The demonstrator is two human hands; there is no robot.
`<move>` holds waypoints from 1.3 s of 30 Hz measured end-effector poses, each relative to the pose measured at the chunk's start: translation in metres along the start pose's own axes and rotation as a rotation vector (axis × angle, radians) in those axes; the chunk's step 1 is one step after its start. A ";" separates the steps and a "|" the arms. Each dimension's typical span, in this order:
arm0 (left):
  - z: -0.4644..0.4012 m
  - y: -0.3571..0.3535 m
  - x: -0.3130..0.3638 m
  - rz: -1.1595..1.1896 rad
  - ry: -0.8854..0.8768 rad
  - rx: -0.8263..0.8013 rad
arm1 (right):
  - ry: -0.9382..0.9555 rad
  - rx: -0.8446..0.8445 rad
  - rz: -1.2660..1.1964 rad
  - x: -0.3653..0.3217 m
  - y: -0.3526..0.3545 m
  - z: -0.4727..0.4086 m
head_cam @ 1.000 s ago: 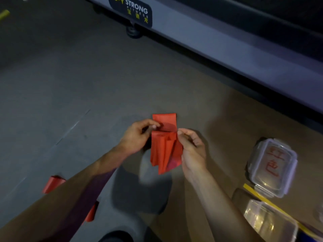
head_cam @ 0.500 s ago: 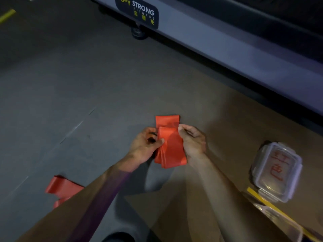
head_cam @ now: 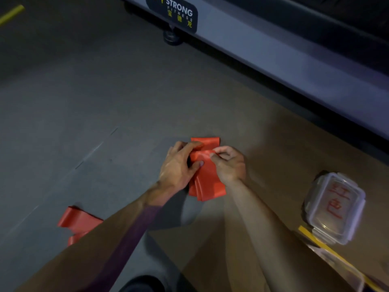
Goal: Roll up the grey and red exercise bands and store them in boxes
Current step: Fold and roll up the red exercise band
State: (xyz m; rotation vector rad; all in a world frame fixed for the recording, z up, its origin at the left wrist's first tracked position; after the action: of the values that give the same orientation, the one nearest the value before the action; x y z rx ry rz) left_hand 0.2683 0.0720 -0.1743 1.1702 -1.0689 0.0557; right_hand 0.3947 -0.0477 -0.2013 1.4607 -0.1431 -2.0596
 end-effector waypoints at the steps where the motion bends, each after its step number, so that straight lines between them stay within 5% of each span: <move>1: -0.005 0.000 0.001 -0.006 -0.030 0.000 | 0.021 0.001 0.023 -0.002 0.000 0.002; 12: -0.015 0.000 0.012 -0.240 -0.097 -0.025 | 0.124 0.168 0.360 -0.007 0.025 0.021; 21: -0.001 0.016 0.029 -0.194 -0.290 0.094 | 0.396 0.113 0.113 -0.015 0.033 0.028; 26: 0.009 0.016 0.038 -0.050 -0.344 -0.033 | 0.443 0.126 -0.065 -0.021 0.047 0.041; 39: 0.050 0.068 0.067 0.317 -0.040 -0.088 | 0.222 -0.014 -0.349 -0.029 0.088 0.090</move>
State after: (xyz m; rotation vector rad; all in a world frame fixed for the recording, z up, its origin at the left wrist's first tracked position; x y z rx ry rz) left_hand 0.2353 0.0324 -0.0795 0.9179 -1.2728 0.2309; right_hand 0.3572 -0.1264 -0.1064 1.7946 0.2310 -2.1360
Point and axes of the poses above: each hand's wrist, its own z-axis away from the middle knuckle, its own y-axis out of the back of the hand, x = y × z, the point moved 9 cm from there along -z, towards the middle knuckle, and after that the axes turned 12 degrees about x, right-handed, at the moved point
